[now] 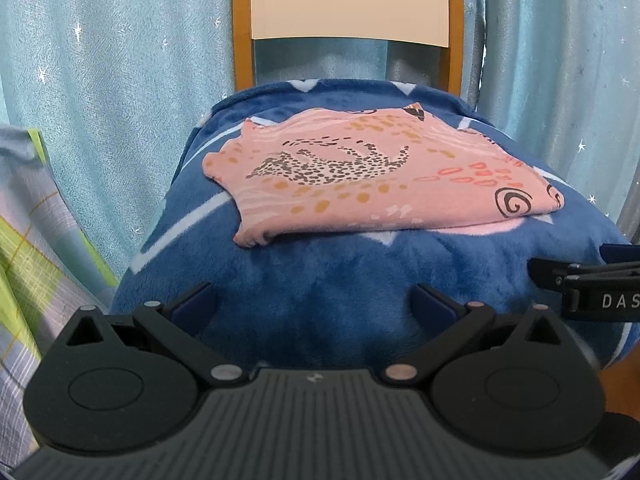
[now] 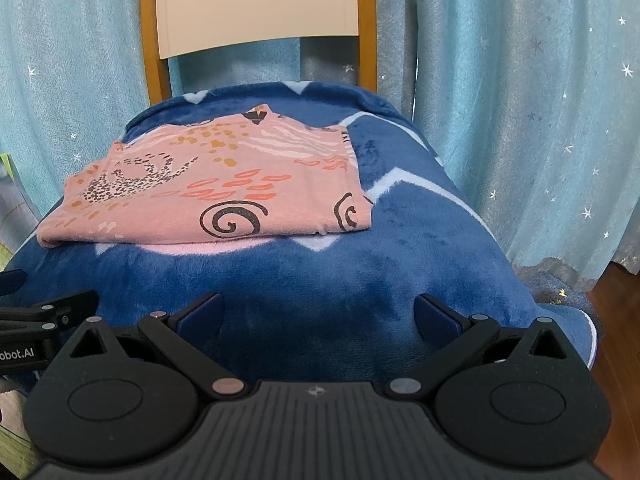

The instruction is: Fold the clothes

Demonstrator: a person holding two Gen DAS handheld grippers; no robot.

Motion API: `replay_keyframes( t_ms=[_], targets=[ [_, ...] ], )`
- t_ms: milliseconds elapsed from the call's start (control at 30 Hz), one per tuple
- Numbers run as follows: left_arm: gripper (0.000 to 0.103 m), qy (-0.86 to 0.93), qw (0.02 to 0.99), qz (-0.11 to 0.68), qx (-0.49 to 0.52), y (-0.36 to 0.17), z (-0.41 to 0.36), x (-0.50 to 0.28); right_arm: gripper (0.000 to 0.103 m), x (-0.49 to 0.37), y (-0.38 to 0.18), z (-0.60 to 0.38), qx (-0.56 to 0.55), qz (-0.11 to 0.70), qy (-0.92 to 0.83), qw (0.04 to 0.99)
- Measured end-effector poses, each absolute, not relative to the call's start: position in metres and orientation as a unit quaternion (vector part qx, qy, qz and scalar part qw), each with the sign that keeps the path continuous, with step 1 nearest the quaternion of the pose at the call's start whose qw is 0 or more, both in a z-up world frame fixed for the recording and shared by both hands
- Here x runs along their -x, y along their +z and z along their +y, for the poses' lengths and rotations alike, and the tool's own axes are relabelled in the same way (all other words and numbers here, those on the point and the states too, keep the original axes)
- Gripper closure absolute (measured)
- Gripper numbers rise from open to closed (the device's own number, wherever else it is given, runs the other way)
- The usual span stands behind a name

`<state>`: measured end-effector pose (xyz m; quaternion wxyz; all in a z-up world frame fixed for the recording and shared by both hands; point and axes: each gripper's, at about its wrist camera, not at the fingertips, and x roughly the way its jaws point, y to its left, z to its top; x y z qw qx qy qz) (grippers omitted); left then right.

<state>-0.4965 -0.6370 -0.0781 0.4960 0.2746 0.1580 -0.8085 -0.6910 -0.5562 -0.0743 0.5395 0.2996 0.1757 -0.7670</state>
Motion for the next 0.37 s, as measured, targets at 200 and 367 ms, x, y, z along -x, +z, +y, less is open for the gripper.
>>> replay_keyframes(
  t_ms=[200,367],
  targets=[
    [0.0,-0.808,0.495,0.16,-0.276,-0.0776,-0.639,0.4969,0.0,0.6905,-0.0743,-0.5558,-0.3,0.175,-0.767,0.539],
    [0.0,-0.806,0.496,0.167,-0.278,-0.0764,-0.6412,0.497,0.0,0.6897,-0.0745,-0.5552,-0.299,0.176,-0.768,0.539]
  ],
)
